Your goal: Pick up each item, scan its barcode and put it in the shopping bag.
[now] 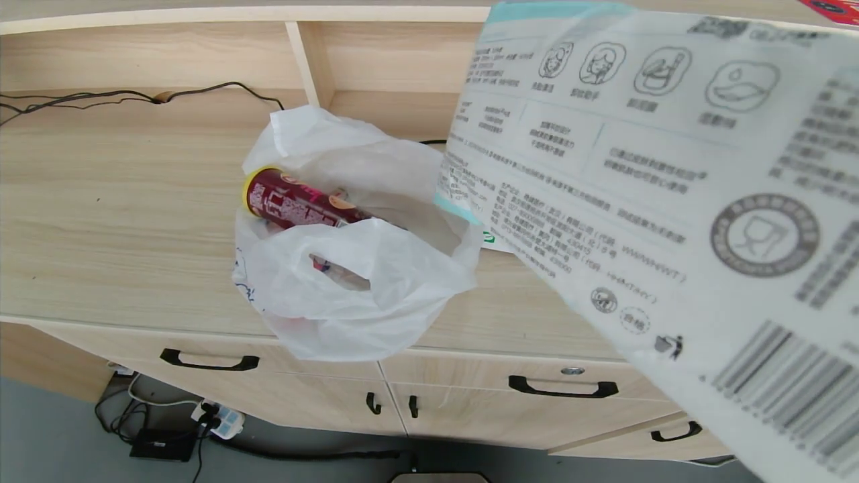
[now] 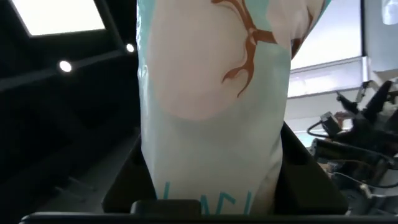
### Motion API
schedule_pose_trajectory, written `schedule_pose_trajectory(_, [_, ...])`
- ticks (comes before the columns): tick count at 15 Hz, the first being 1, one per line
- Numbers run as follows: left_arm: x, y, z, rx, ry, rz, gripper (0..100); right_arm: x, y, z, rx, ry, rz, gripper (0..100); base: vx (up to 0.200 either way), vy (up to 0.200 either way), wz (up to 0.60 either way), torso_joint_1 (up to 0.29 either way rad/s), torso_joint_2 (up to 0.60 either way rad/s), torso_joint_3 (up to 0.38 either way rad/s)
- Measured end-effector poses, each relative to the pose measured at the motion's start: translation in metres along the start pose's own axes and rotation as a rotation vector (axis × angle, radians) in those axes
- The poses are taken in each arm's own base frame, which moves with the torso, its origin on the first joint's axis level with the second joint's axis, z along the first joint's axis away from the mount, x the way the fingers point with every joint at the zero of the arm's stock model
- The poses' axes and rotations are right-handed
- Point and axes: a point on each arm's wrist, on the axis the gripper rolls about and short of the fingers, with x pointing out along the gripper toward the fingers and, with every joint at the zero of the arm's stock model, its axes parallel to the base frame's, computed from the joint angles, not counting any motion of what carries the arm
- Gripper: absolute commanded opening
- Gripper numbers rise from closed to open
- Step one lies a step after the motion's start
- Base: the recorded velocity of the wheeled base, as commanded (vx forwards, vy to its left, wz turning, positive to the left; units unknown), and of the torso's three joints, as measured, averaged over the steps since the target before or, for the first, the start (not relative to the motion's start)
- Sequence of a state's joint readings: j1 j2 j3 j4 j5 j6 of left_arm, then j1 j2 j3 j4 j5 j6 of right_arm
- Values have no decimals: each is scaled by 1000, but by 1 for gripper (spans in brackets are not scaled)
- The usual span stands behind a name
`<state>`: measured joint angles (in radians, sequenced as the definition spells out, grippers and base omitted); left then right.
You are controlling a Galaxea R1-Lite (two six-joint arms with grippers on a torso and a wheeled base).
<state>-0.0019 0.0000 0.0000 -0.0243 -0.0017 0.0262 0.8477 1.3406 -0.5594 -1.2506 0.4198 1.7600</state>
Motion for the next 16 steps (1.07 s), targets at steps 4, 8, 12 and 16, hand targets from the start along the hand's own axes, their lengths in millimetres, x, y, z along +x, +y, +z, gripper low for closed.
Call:
schedule_pose_trajectory(4, [0,0,0,0,0,0,100,-41,-43,1,-555,104,-190,0,0,0,0,0,0,0])
schedule_pose_trajectory(8, [0,0,0,1,1,0,100,-73,-48,30,-1211,39,-383,0,0,0,0,0,0,0])
schedule_pose_trajectory(12, [0,0,0,1,1,0,100,-70,4,83,-1696,-150,-608,0,0,0,0,0,0,0])
schedule_pose_trajectory(16, [0,0,0,1,3,-1,100,-29,54,84,-1831,-276,-661,0,0,0,0,0,0,0])
